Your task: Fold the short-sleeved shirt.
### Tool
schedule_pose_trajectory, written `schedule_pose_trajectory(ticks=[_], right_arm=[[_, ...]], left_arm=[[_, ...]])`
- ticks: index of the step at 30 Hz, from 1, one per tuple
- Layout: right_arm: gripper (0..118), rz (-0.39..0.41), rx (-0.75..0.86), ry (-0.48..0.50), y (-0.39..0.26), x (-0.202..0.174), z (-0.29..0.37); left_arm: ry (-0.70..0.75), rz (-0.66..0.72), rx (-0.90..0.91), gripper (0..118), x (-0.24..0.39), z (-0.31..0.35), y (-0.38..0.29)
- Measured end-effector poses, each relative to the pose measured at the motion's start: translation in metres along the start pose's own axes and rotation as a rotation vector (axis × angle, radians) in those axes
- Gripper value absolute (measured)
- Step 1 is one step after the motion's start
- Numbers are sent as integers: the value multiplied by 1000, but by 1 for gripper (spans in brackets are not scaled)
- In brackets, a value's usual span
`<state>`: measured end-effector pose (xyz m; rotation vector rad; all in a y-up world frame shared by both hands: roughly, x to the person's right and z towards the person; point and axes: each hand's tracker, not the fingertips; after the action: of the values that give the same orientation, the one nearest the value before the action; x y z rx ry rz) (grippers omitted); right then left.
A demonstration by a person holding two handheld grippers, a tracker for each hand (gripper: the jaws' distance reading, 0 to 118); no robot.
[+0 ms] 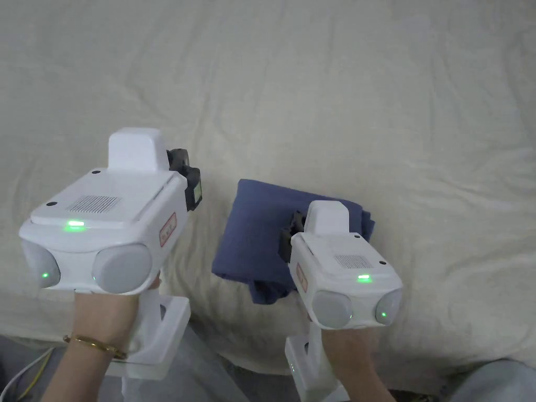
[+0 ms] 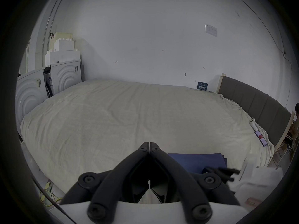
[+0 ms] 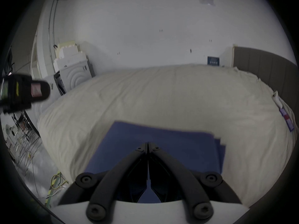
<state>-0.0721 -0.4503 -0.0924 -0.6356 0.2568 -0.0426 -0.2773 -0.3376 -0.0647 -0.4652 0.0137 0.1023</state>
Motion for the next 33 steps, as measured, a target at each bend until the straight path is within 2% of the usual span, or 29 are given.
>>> schedule_pose_trajectory(ticks=[3, 5, 7, 8, 9, 10, 12, 16, 18, 21, 24, 27, 28, 29, 31, 32, 33], right_arm=[[0, -30, -33, -10, -20, 3, -9], [0, -35, 0, -15, -25, 2, -9], [0, -8, -3, -34, -22, -2, -8], [0, 9, 0, -39, -23, -3, -9], [0, 11, 0, -37, -23, -2, -8], [0, 8, 1, -36, -23, -3, -7], [0, -23, -7, -23, -20, 1, -7], [0, -40, -16, -9, -19, 5, -6], [0, -36, -15, -7, -20, 5, -5], [0, -58, -17, -2, -19, 8, -4], [0, -57, -25, 5, -18, 8, -4], [0, -55, -28, 10, -18, 9, -5], [0, -67, -29, 12, -18, 10, -5], [0, -89, -30, 14, -18, 11, -5], [0, -111, -34, 19, -17, 13, -6], [0, -116, -35, 21, -17, 13, -6], [0, -116, -37, 20, -17, 13, -6]], left_arm=[[-13, 11, -29, 0, -5, -9, -1], [-53, 27, -83, 2, -9, -20, -1], [-83, 69, -143, 29, -13, -34, 0], [-121, 86, -177, 52, -16, -41, 2], [-155, 109, -212, 82, -17, -47, 4], [-193, 128, -247, 98, -19, -54, 7], [-314, 181, -326, 113, -25, -68, 13], [-603, 289, -581, 114, -41, -108, 18], [-693, 314, -738, 114, -48, -131, 9], [-658, 371, -796, 114, -58, -154, -13], [-684, 455, -880, 112, -67, -176, -30], [-813, 517, -833, 110, -72, -180, -29], [-835, 530, -861, 104, -73, -185, -31], [-853, 528, -902, 93, -71, -189, -34], [-820, 488, -957, 62, -65, -197, -43], [-829, 478, -952, 52, -62, -200, -46], [-837, 475, -950, 49, -61, -202, -48]])
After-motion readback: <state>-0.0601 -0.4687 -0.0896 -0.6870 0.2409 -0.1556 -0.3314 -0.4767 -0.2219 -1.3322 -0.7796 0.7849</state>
